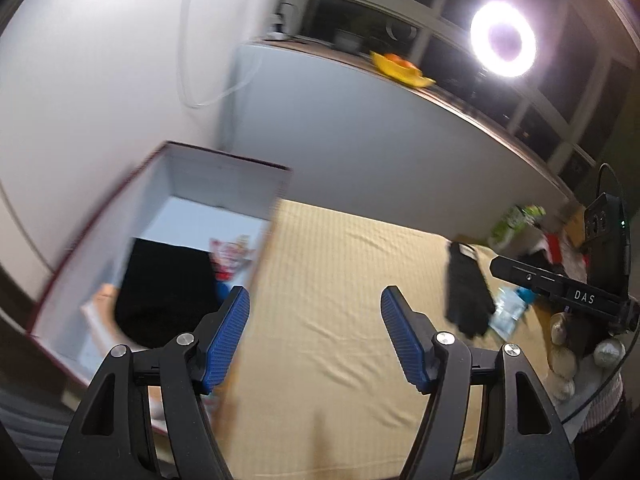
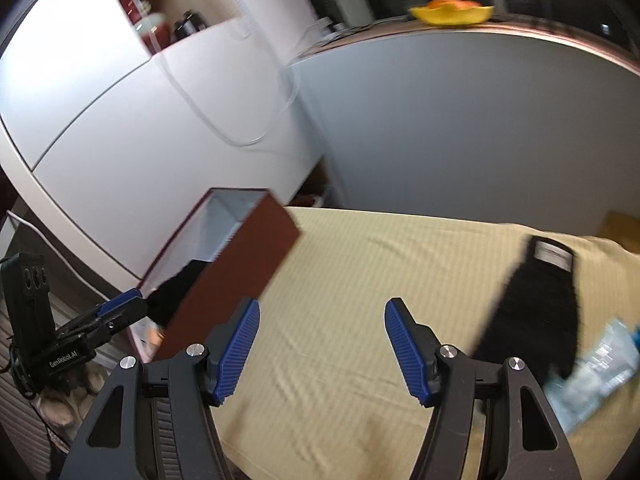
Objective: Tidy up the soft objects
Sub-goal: 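Move both tools to the black fuzzy glove and close them on its cuff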
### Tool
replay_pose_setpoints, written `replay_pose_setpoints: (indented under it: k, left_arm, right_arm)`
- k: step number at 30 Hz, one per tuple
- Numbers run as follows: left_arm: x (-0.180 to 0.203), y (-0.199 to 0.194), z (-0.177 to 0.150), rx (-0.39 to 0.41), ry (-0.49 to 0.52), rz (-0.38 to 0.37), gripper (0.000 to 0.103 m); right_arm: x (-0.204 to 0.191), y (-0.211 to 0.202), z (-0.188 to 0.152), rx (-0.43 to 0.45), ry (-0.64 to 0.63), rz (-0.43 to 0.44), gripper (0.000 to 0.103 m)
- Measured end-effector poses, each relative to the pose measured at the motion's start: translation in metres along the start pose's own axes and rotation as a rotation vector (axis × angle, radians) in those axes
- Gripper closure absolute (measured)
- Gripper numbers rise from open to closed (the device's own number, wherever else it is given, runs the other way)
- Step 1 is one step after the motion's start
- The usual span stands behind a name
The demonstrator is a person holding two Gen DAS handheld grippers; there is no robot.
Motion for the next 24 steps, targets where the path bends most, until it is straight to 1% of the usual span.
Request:
replay_pose_setpoints:
  k: [3, 7, 11, 14, 17, 24]
  left_arm:
    - [0.027, 0.01, -0.005, -0.016, 0.035, -0.035, 0.035]
    - [0.057, 0.028, -0.01, -0.047, 0.061, -0.084, 0.035]
    - [0.087, 0.05, -0.016, -0.084, 0.087, -0.12, 0.035]
    - [0.11, 0.067, -0.021, -0.116, 0.115, -0.149, 0.035]
    - [0.133, 0.09, -0.023, -0.147, 0.137, -0.168, 0.035]
    - [0.166, 0.144, -0.03, -0.238, 0.159, -0.203, 0.035]
  right_arm:
    - [0.035, -0.029, -0.011, 0.02, 0.05, -0.031, 0.042]
    - [0.077, -0.058, -0.019, 0.038, 0.099, -0.075, 0.042]
    - [0.118, -0.072, -0.023, 0.043, 0.147, -0.105, 0.042]
    - [0.141, -0.073, -0.024, 0.03, 0.159, -0.124, 0.042]
    - [0.16, -0.068, -0.025, 0.005, 0.166, -0.123, 0.042]
    - [0.203, -0.029, -0.022, -0.07, 0.233, -0.125, 0.042]
Point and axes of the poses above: each gripper's, at about its wrist camera, not at the fingertips, and y roughly the way its jaws point, x to its right, z to its top, the point moved 4 cm from there along y, roughly the way its jaws point, and after that the axes turned 2 degrees about x, right-handed, at the moved point
